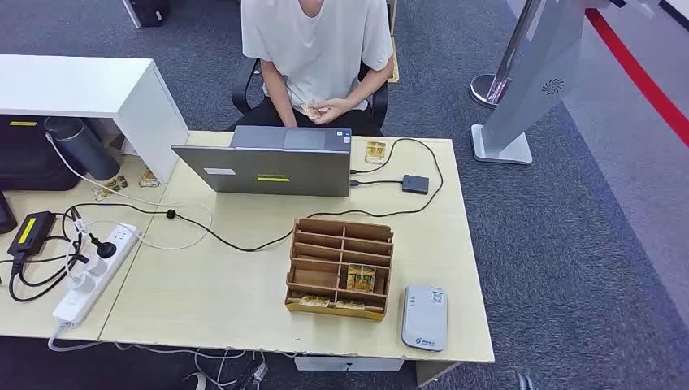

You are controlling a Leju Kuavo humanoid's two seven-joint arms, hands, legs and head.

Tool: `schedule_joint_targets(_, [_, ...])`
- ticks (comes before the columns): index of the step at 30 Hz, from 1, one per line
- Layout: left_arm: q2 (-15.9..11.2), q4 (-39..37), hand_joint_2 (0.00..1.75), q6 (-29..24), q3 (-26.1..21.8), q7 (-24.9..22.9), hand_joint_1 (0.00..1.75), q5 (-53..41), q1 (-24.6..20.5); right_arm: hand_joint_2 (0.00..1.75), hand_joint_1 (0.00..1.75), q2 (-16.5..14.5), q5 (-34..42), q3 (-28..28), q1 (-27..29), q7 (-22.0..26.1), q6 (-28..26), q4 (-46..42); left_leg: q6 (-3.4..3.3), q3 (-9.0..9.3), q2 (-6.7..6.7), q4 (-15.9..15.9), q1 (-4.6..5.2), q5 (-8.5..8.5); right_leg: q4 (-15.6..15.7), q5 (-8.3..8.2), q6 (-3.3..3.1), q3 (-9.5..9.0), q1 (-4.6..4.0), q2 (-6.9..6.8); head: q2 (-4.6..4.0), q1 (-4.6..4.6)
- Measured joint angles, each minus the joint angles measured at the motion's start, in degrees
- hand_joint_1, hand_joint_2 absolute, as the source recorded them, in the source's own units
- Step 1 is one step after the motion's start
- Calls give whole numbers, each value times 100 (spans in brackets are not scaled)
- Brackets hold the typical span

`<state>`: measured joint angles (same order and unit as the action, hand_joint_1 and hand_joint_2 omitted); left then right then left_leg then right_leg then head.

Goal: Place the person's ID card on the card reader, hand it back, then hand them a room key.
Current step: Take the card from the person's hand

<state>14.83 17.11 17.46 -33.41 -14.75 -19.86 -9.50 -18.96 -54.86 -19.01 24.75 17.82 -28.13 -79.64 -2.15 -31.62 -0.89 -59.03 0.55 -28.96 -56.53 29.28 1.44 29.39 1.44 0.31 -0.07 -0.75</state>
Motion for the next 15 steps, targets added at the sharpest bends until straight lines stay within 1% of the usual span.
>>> schedule_joint_targets(2, [2,0,175,24,40,-60,0,-55,2,175,0,255,288,16,-199,-827,466,-366,-3,-1,18,1,4,2,0,-10,4,6,4,19,0,-6])
schedule_joint_targets(3, [3,0,175,49,85,-102,0,-106,5,175,0,620,643,7,-490,-1606,912,-636,-8,-3,44,1,6,6,1,-24,10,12,6,46,0,-14])
schedule_joint_targets(4, [2,-1,175,82,141,-119,0,-152,7,175,0,1138,1060,-37,-942,-2313,1372,-725,-15,-6,79,0,11,10,3,-44,19,22,11,82,0,-15])
schedule_joint_targets(5, [0,-8,175,113,204,-108,0,-187,7,175,0,1814,1440,-115,-1560,-2830,1769,-576,-25,-11,122,-5,17,16,4,-68,34,36,19,126,-1,-17])
schedule_joint_targets(6, [-5,-16,175,142,266,-82,0,-207,4,175,0,2521,1693,-200,-2277,-3072,2057,-236,-39,-17,157,-12,26,24,6,-90,51,52,28,161,-1,-10])
schedule_joint_targets(7, [-12,-25,175,164,324,-52,0,-217,1,175,0,3188,1786,-271,-3005,-3007,2245,218,-56,-24,177,-18,36,33,8,-106,67,67,38,179,-1,0])
schedule_joint_targets(8, [-20,-34,175,181,375,-21,0,-220,2,175,0,3749,1760,-318,-3655,-2722,2337,670,-75,-31,174,-24,44,44,13,-117,82,77,45,176,-1,8])
schedule_joint_targets(9, [-29,-39,175,192,416,6,0,-218,11,175,0,4153,1687,-337,-4174,-2351,2364,1025,-89,-38,151,-28,47,55,18,-122,91,79,46,153,-1,15])
schedule_joint_targets(10, [-39,-42,175,202,450,31,0,-214,24,175,0,4456,1622,-341,-4565,-2049,2380,1282,-98,-44,122,-30,45,64,23,-125,95,74,44,123,-1,22])
schedule_joint_targets(11, [-47,-46,175,211,479,57,0,-207,36,175,0,4666,1572,-333,-4858,-1907,2396,1440,-100,-49,89,-32,43,70,27,-126,99,67,41,92,-1,26])
schedule_joint_targets(12, [-54,-50,175,222,505,81,0,-200,45,175,0,4803,1529,-312,-5066,-1895,2423,1535,-98,-54,63,-33,40,75,27,-126,99,61,38,66,-1,27])
schedule_joint_targets(15, [-68,-69,175,248,573,135,0,-184,49,175,0,5003,1436,-207,-5380,-2055,2513,1639,-89,-82,9,-26,46,94,14,-123,100,74,43,12,0,25])
